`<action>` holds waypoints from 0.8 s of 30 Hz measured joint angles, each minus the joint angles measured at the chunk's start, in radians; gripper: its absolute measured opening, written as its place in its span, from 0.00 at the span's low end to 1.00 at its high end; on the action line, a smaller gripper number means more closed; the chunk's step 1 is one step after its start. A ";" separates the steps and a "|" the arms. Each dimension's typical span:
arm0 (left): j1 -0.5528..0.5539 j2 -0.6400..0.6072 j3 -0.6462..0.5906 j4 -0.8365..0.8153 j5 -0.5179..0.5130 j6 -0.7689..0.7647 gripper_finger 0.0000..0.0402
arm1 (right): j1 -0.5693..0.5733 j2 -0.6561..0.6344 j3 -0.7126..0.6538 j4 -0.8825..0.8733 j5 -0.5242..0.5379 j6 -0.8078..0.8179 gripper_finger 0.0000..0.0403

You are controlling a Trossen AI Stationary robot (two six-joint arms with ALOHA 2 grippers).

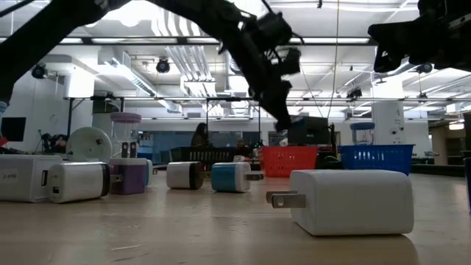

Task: Pick & Place Office items
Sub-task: Put the blue digital clock into the red bin

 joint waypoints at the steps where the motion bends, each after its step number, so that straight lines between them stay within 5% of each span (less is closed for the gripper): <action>1: 0.007 0.012 0.000 -0.003 0.000 0.000 0.33 | 0.000 0.000 0.000 0.001 0.000 0.000 0.02; 24: 0.088 0.080 -0.002 -0.025 0.034 0.010 0.33 | 0.000 0.000 0.000 0.003 0.000 -0.008 0.02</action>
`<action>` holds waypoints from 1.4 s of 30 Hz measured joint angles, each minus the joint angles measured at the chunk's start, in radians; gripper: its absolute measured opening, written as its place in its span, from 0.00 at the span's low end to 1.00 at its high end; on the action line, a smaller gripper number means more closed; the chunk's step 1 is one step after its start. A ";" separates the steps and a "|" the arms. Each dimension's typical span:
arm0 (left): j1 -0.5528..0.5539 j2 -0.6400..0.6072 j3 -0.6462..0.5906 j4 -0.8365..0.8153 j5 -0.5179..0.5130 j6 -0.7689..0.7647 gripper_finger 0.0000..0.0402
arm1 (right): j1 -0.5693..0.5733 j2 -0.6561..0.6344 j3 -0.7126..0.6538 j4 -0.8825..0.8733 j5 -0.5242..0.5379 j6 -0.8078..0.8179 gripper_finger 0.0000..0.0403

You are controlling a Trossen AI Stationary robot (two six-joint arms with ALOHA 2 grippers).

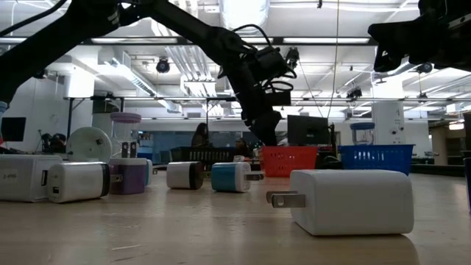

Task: Pick & Place Office items
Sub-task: Put the blue digital clock into the red bin, then put the right blue charger adapter into the black bin

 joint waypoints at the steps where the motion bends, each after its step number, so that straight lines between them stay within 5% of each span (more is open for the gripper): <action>1: 0.001 0.000 0.000 0.000 0.002 0.000 0.33 | 0.000 0.000 0.000 0.000 0.000 0.000 0.02; 32: 0.000 0.000 -0.051 0.040 0.053 0.040 0.34 | 0.000 0.000 0.000 0.003 0.002 -0.022 0.02; 42: -0.001 0.000 -0.053 0.042 0.066 0.040 0.49 | 0.000 0.000 0.000 0.002 0.002 -0.022 0.02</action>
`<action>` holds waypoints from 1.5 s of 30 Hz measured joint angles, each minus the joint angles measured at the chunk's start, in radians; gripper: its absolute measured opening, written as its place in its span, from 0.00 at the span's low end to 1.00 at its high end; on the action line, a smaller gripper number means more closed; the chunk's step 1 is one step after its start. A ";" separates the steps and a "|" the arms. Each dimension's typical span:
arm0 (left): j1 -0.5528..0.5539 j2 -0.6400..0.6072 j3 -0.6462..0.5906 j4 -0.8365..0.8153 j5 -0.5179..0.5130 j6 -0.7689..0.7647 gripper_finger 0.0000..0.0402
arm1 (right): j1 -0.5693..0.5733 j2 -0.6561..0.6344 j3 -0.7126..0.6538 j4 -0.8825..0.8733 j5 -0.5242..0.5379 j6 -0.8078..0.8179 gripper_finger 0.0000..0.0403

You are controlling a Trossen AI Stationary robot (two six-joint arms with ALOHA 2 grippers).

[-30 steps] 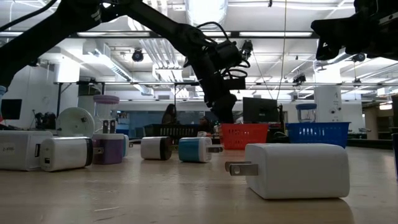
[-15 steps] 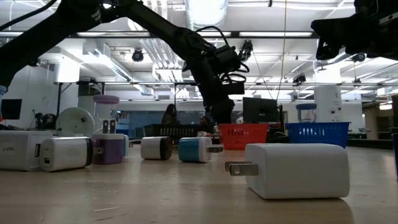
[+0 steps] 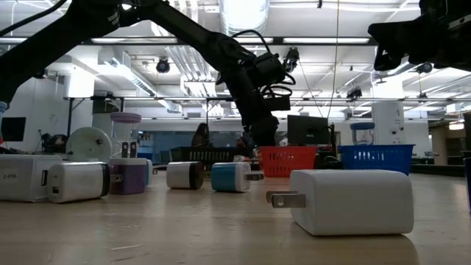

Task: Pick & Place Office items
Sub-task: Put the right blue charger adapter into the black bin

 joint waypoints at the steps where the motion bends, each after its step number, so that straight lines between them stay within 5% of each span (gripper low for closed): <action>1: 0.000 0.000 0.000 0.000 0.000 0.000 0.49 | 0.000 0.000 0.000 0.000 0.000 0.000 0.02; 9: -0.003 -0.001 0.038 -0.039 0.002 -0.008 0.46 | 0.000 0.000 0.000 -0.001 0.000 0.000 0.02; 18: -0.040 -0.066 0.359 -0.437 -0.001 -0.028 0.45 | 0.000 0.001 0.000 -0.003 -0.001 0.000 0.02; 23: -0.071 -0.148 0.498 -0.590 -0.009 -0.050 0.31 | 0.000 0.000 0.000 -0.003 0.013 0.003 0.02; 29: -0.104 -0.401 0.356 -0.564 -0.014 -0.052 0.03 | 0.000 -0.001 0.000 0.025 0.016 0.015 0.02; 38: -0.126 -0.888 -0.131 -0.243 -0.005 -0.091 0.01 | 0.000 -0.001 0.000 0.026 0.016 0.030 0.02; 45: -0.121 -1.205 -0.529 0.019 0.115 -0.148 0.01 | 0.000 -0.001 0.000 0.028 0.016 0.030 0.02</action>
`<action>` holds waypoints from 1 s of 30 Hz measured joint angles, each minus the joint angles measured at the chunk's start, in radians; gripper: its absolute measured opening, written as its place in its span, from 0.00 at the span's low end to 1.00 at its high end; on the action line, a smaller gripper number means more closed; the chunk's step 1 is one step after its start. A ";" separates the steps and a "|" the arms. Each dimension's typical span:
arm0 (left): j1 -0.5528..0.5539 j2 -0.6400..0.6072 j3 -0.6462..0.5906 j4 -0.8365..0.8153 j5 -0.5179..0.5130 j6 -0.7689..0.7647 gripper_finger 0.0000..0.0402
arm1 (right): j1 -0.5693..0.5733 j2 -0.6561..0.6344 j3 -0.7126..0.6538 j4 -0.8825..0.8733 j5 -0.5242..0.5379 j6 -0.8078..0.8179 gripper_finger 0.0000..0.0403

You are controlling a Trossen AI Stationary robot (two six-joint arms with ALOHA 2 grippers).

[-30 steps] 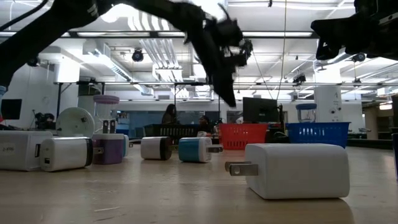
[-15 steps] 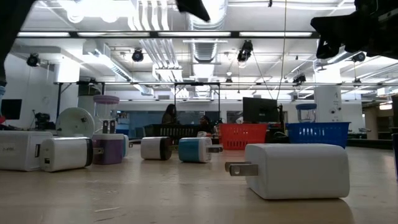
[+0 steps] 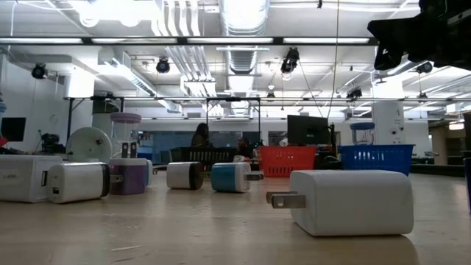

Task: Pick & Place Office items
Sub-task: Put the right blue charger adapter into the black bin

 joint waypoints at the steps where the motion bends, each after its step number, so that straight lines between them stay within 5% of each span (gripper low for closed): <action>1: 0.000 -0.041 -0.053 0.041 0.003 0.008 0.01 | 0.000 0.000 0.000 0.000 0.000 0.000 0.02; 17: 0.004 -0.510 -1.019 1.021 0.096 -0.050 0.01 | 0.000 0.000 0.000 0.000 0.000 -0.004 0.02; 30: 0.014 -0.690 -1.220 0.997 0.090 -0.035 0.01 | 0.000 0.000 0.000 0.001 0.022 -0.011 0.02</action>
